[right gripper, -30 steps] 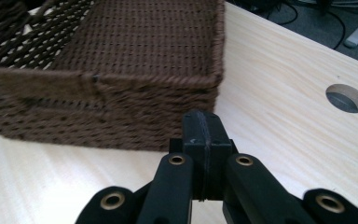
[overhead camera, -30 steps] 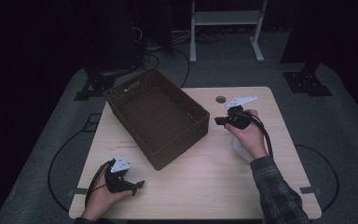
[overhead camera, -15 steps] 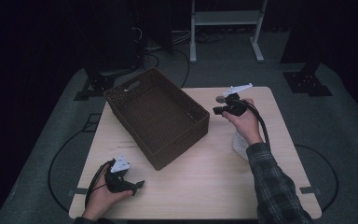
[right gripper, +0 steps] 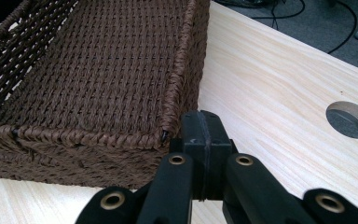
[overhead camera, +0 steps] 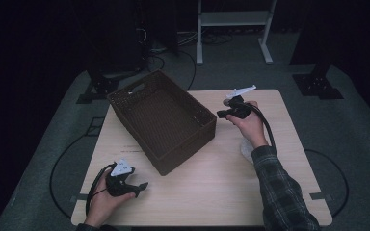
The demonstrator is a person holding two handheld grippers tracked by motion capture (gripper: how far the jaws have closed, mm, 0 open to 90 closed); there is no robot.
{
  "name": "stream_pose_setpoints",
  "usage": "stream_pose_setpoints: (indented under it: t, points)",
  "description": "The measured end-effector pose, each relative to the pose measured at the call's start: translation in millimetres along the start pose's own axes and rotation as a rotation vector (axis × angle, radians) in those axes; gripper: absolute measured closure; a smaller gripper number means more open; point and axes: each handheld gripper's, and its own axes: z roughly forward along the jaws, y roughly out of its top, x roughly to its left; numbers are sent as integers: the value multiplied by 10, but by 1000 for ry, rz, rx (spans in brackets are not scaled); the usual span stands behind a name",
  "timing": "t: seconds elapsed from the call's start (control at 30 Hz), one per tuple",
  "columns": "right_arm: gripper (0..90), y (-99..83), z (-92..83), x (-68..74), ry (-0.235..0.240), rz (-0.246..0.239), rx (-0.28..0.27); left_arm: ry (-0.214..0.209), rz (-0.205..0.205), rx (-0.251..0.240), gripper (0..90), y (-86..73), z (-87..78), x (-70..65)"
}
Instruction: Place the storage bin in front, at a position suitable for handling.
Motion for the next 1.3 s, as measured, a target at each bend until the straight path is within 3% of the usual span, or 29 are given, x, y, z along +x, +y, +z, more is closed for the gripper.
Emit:
stream_pose_setpoints:
  t: [0.1, 0.2, 0.37, 0.8, 1.3]
  points:
    - [899, 2, -2, -2, -1, 0, 2, -6, -5, -25, 359, 34, -37, -6]
    - [899, 5, -1, -9, -1, -7, 0, -1, -20, -42, 456, 57, -72, -2]
    - [899, 7, 20, 2, 8, -7, 11, 10, -40, -35, 421, 53, -83, 13]
    - [899, 1, 18, 42, 29, -25, 21, 36, -81, -18, 172, 29, -91, 69]
    - [899, -7, 38, 27, 33, -39, 19, 39, -95, -38, 152, 36, -132, 96]
